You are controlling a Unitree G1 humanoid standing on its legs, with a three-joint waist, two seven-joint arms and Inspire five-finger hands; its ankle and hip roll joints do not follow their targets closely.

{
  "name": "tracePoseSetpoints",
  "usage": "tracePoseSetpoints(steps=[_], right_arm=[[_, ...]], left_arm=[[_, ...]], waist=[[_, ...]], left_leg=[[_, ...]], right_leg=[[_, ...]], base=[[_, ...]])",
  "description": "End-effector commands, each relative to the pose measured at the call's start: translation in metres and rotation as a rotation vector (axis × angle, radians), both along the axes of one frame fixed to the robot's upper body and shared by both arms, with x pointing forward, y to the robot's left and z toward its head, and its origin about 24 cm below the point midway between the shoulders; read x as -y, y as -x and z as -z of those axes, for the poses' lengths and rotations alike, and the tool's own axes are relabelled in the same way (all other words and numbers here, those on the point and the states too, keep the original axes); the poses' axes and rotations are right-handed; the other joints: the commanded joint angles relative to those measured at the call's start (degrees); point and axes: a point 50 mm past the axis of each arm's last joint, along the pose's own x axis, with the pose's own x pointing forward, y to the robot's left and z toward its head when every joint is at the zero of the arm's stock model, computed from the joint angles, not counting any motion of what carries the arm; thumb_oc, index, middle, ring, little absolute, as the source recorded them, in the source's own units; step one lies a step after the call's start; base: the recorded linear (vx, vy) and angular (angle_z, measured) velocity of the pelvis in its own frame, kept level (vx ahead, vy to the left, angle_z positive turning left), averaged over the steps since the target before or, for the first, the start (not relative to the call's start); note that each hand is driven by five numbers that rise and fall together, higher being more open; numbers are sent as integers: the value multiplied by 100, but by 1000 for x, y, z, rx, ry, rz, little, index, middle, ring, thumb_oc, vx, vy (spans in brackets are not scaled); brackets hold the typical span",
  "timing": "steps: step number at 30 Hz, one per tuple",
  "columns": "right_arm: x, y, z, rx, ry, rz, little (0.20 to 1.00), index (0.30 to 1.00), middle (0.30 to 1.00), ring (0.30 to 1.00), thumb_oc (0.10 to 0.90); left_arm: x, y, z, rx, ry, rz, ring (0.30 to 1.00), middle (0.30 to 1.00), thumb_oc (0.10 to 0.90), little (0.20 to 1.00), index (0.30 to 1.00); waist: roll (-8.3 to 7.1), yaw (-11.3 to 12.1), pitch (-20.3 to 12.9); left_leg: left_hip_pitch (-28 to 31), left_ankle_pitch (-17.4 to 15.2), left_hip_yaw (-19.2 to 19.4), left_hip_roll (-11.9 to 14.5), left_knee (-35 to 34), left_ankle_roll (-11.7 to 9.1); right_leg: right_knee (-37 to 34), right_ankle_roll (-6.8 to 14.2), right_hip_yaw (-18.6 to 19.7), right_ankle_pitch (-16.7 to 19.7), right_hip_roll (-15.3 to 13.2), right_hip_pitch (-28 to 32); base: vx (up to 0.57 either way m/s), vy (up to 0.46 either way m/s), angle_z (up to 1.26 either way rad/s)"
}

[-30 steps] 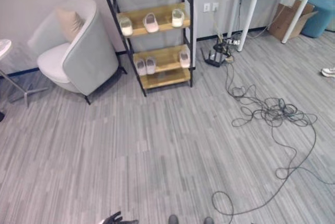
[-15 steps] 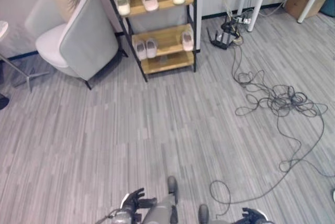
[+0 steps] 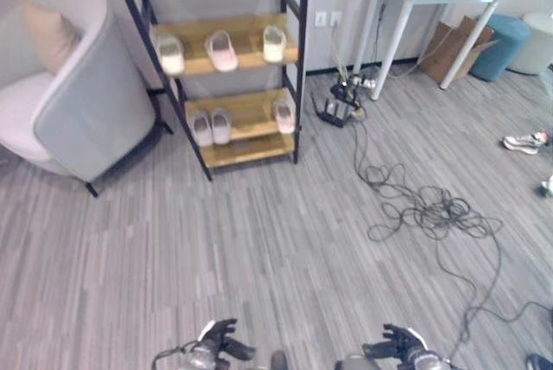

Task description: Arrange the slippers neatly on the shoe rack.

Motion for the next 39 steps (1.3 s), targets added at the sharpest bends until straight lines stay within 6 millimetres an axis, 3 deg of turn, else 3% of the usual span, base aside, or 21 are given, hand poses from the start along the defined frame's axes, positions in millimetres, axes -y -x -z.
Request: tracePoseSetpoints(steps=[1,2,3,7,8,10,11,12,13,14,15,16,18,21,24,27,30,36,37,39], right_arm=[[-12,22,11,-89,-1,-71,900,900,900,900,800],[-12,28,13,-111,2,-78,900,900,900,900,800],[-11,41,17,-167,6,-82,900,900,900,900,800],[0,63,21,-254,41,-72,900,900,900,900,800],[10,77,22,-288,34,5,900,900,900,900,800],[21,86,21,-305,24,123,900,900,900,900,800],[21,86,21,-304,23,123,900,900,900,900,800],[27,82,19,-270,17,192,900,900,900,900,800],[27,82,19,-270,17,191,900,900,900,900,800],[29,79,17,-254,29,186,900,900,900,900,800],[32,68,14,-222,57,156,900,900,900,900,800],[33,60,12,-197,66,136,900,900,900,900,800],[34,48,8,-146,66,127,900,900,900,900,800],[32,38,5,-98,61,119,900,900,900,900,800],[25,23,1,-49,74,51,900,900,900,900,800],[18,18,2,-43,78,4,900,900,900,900,800],[11,32,8,-92,59,1,900,900,900,900,800],[1,63,21,-213,-11,92,900,900,900,900,800],[-1,63,22,-224,-7,85,900,900,900,900,800],[-3,57,20,-188,-20,102,900,900,900,900,800]], left_arm=[[-7,-16,-11,90,-28,37,900,900,800,900,900],[-4,-18,-11,94,-39,71,900,900,800,900,900],[1,-19,-10,84,-47,102,900,900,800,900,900],[9,-12,-5,46,-90,220,900,900,800,900,900],[8,2,2,-8,-96,210,900,900,800,900,900],[6,14,8,-55,-97,178,900,900,800,900,900],[6,14,8,-55,-98,177,900,900,800,900,900],[3,14,8,-61,-103,147,900,900,800,900,900],[2,14,8,-61,-104,147,900,900,800,900,900],[2,7,5,-39,-125,178,900,900,800,900,900],[-1,2,2,-21,-149,209,900,900,800,900,900],[-2,2,1,-17,-151,209,900,900,800,900,900],[-4,7,3,-26,-148,189,900,900,800,900,900],[-4,16,6,-40,-144,175,900,900,800,900,900],[-5,17,6,-34,-137,141,900,900,800,900,900],[-6,30,12,-93,-140,125,900,900,800,900,900],[-8,45,18,-148,-149,116,900,900,800,900,900],[-25,38,12,-115,-153,-24,900,900,800,900,900],[-33,27,6,-64,-177,-68,900,900,800,900,900],[-40,2,-9,80,-179,-109,900,900,800,900,900]], waist=[[-213,-129,191],[-244,-245,215],[-242,-397,249],[-244,-482,135],[-243,-531,44],[-178,-550,10],[-197,-559,-5],[-271,-562,110],[-285,-579,93],[-396,-570,160],[-521,-446,258],[-563,-369,273],[-602,-245,286],[-568,-39,266],[-456,280,256],[-428,411,169],[-442,369,-63],[-683,465,-218],[-720,490,-132],[-681,471,-58]], left_leg=[[-219,-320,-373,-62,512,-229],[-36,-419,-520,-82,461,-284],[218,-609,-709,-41,427,-405],[472,-853,-950,42,472,-518],[588,-816,-1027,140,781,-647],[347,-395,-945,364,1744,-868],[324,-376,-953,344,1739,-866],[-508,580,-615,786,3469,-1077],[-538,596,-631,769,3468,-1076],[-823,880,-190,1181,3999,-978],[-1260,718,217,1528,4662,-858],[-1475,602,339,1467,4684,-836],[-1893,359,403,1101,4166,-788],[-2066,278,482,689,2542,-710],[-2173,1029,-35,345,843,-851],[-2108,1249,-43,320,-43,-873],[-1914,1322,54,302,135,-802],[-1958,813,167,206,730,-611],[-1856,544,235,171,910,-477],[-1629,451,177,174,901,-419]], right_leg=[[-2230,139,311,1188,373,676],[-2893,188,633,1310,519,569],[-3812,336,1257,1608,564,378],[-4160,413,1162,1816,488,286],[-3881,291,1194,1926,557,378],[-3684,111,1192,1814,717,577],[-3686,113,1193,1822,695,557],[-3628,-189,985,1581,739,899],[-3631,-188,974,1587,720,879],[-3628,-380,858,1464,761,1073],[-3703,-553,802,1233,872,1425],[-3695,-577,786,1147,884,1548],[-3694,-532,767,982,876,1775],[-3860,-364,786,818,906,2131],[-4003,-317,904,655,1127,2543],[-4085,-251,993,495,1191,2827],[-4066,-146,983,359,1096,2974],[-3341,92,883,348,774,2793],[-2369,378,722,723,568,2397],[-1816,452,560,1110,430,1993]], base=[[376,-143,26],[542,-195,39],[706,-257,63],[481,-224,98],[496,-268,91],[456,-284,42],[298,-360,0],[154,-255,-13],[262,-438,-25],[266,-412,11],[362,-459,26],[363,-293,48],[326,-45,17],[359,58,4],[387,73,-3],[340,109,-32],[392,209,-37],[252,157,-11],[173,114,10],[215,77,6]])
